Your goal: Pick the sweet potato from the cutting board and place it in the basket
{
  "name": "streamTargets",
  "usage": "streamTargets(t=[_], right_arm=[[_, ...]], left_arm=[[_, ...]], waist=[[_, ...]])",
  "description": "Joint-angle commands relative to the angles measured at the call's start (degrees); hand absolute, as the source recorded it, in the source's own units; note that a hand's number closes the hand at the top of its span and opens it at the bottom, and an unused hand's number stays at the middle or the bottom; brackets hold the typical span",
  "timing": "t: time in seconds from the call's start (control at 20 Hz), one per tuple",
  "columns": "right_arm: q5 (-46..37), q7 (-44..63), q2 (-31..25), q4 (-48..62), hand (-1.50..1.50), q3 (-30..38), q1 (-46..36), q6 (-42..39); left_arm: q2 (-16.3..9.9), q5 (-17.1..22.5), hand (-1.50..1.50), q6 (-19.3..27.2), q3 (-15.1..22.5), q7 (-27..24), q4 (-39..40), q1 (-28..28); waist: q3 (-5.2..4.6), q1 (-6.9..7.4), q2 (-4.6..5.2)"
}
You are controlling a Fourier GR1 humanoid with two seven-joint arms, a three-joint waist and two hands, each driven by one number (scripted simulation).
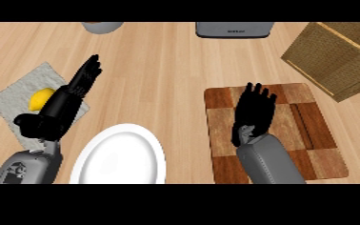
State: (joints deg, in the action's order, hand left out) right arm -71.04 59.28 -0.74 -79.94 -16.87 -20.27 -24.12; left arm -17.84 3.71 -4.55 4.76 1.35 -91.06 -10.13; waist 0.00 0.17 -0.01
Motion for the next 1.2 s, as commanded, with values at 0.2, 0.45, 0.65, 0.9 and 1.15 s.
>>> streamTargets(t=[0.2, 0.45, 0.65, 0.9, 1.15], right_arm=[[-2.6, 5.0, 0.7, 1.8, -1.50, 1.6, 2.7, -1.3], [2.3, 6.6, 0.7, 3.1, -1.50, 3.0, 0.0, -2.6], [-0.7, 0.6, 0.7, 1.1, -1.50, 3.4, 8.9, 0.1], [2.7, 2.3, 0.7, 5.5, 1.50, 4.7, 2.7, -5.0], [-0.7, 0.2, 0.7, 6.2, 1.50, 2.7, 4.6, -3.1]], left_arm=[[1.2, -0.7, 0.00, -1.3, -1.3, -0.7, 2.6, -0.8], [1.6, -1.5, 0.00, -1.3, -2.0, 2.0, -0.3, -1.5], [1.5, -1.4, 0.00, -2.6, -2.5, 0.3, -1.2, 1.3], [2.6, -2.4, 0.00, -1.8, -2.3, 2.1, -1.0, -0.1], [2.5, -3.0, 0.00, -3.5, -2.9, -1.3, -0.1, 1.6]], waist=[[-0.01, -0.29, 0.03], [0.00, 0.02, -0.02], [0.00, -0.20, -0.09], [0.00, 0.08, -0.01], [-0.02, 0.01, -0.03]])
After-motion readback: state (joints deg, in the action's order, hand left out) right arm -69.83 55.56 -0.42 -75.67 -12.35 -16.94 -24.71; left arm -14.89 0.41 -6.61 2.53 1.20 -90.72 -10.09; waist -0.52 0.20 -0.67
